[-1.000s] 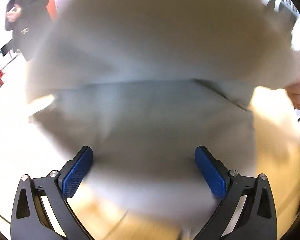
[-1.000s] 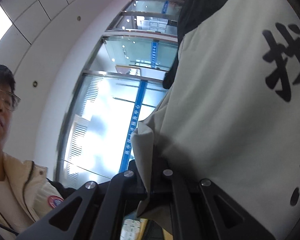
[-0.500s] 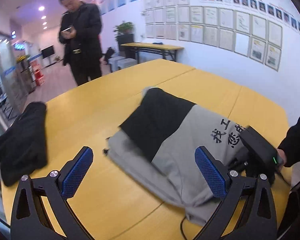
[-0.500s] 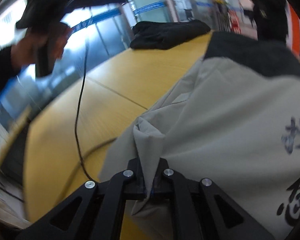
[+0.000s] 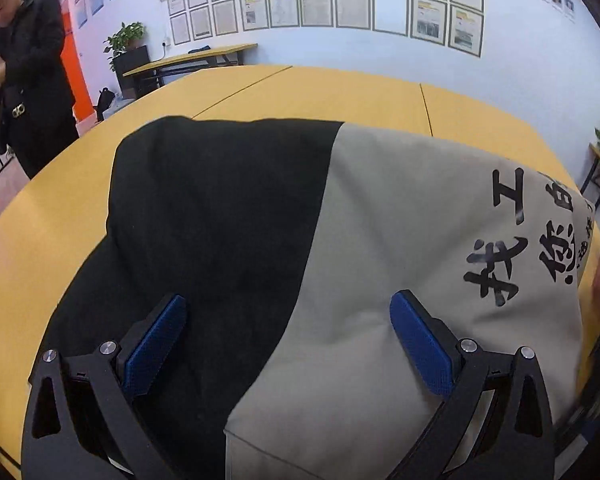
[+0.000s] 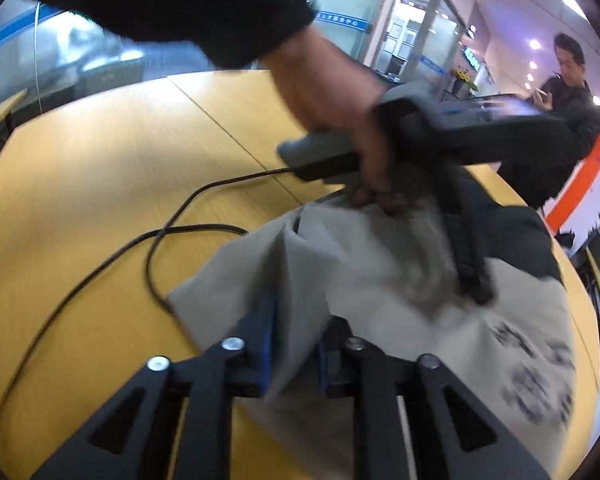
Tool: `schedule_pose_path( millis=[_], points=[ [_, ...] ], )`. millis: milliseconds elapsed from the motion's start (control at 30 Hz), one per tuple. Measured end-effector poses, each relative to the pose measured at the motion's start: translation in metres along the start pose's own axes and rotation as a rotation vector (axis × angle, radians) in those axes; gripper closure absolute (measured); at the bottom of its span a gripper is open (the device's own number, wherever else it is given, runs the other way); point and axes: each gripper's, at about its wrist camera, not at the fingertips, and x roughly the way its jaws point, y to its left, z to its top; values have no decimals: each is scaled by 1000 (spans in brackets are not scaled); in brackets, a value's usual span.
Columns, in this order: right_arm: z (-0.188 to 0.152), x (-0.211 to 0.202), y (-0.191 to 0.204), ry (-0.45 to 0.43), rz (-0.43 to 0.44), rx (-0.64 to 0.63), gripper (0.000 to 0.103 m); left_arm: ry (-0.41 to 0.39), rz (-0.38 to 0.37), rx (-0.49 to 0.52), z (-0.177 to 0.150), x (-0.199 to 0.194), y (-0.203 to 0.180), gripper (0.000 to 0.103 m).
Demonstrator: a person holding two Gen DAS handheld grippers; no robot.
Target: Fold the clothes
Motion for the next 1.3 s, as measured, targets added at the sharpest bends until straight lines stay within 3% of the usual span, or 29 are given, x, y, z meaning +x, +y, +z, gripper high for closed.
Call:
schedule_pose_path(
  millis=[67, 133, 200, 300, 400, 533, 667, 800, 933, 1067, 1133, 1200, 1267, 1300],
  points=[
    [-14, -42, -13, -60, -116, 72, 32, 7, -7, -4, -5, 1, 6, 0],
    [-41, -78, -27, -70, -317, 99, 11, 13, -11, 3, -4, 3, 8, 0],
    [-61, -95, -35, -22, -471, 98, 8, 19, -12, 14, -1, 7, 9, 0],
    [-89, -69, -37, 165, -497, -60, 9, 25, -12, 18, 1, 9, 13, 0],
    [-88, -42, -34, 167, -532, -180, 13, 30, -12, 19, 4, 16, 16, 0],
    [-66, -26, -60, 126, -569, -52, 13, 38, -13, 18, 6, 22, 17, 0],
    [-69, -32, -102, 182, -536, 275, 13, 45, -12, 25, 3, 24, 11, 0],
    [-98, -47, -106, 253, -552, 441, 14, 66, -29, 58, -1, 25, 5, 0],
    [-103, -59, -111, 259, -498, 505, 13, 71, -29, 68, 1, 28, 5, 0],
    [-116, -99, -107, 221, -304, 496, 13, 58, -18, 49, 3, 27, 6, 0],
    [-126, -146, -106, 151, -226, 536, 13, 48, 10, 32, 2, 16, 1, 0],
    [-109, -178, -133, -11, -97, 587, 13, 22, 37, 19, 3, -2, -8, 1],
    [-75, -182, -155, -164, 91, 505, 13, -43, 40, 19, 9, -32, -27, 0],
    [-60, -171, -161, -175, 176, 449, 13, -76, 33, 27, 11, -46, -40, 0]
  ],
)
